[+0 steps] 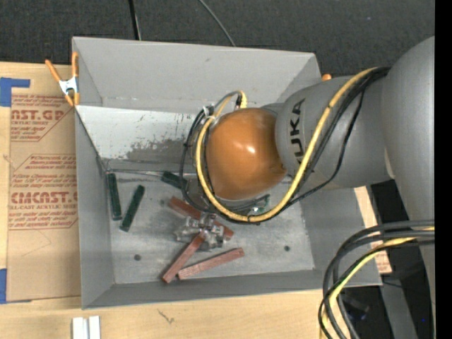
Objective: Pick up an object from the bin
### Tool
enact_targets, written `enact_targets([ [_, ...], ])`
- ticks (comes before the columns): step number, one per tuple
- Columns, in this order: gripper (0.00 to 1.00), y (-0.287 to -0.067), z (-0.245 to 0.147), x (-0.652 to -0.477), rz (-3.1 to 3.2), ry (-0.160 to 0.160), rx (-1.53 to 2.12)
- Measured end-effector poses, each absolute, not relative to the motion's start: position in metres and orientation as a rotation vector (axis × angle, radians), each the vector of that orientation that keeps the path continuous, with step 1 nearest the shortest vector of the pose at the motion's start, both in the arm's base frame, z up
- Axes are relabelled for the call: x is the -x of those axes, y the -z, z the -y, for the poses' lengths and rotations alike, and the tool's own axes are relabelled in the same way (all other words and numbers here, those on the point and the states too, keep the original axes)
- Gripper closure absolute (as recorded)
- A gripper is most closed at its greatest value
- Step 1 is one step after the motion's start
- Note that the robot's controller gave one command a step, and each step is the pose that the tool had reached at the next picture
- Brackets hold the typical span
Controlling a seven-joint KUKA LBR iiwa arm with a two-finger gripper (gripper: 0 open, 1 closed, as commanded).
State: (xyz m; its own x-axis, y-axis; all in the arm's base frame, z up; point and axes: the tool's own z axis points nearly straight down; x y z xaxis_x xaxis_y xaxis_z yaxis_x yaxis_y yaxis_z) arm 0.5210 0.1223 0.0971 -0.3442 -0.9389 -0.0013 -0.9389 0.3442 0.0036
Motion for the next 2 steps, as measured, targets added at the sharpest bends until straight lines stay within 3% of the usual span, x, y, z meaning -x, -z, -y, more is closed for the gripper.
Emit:
enact_targets([
  [2, 1.00, -0.134, -0.123, -0.523, 2.580, 0.000, -1.805],
])
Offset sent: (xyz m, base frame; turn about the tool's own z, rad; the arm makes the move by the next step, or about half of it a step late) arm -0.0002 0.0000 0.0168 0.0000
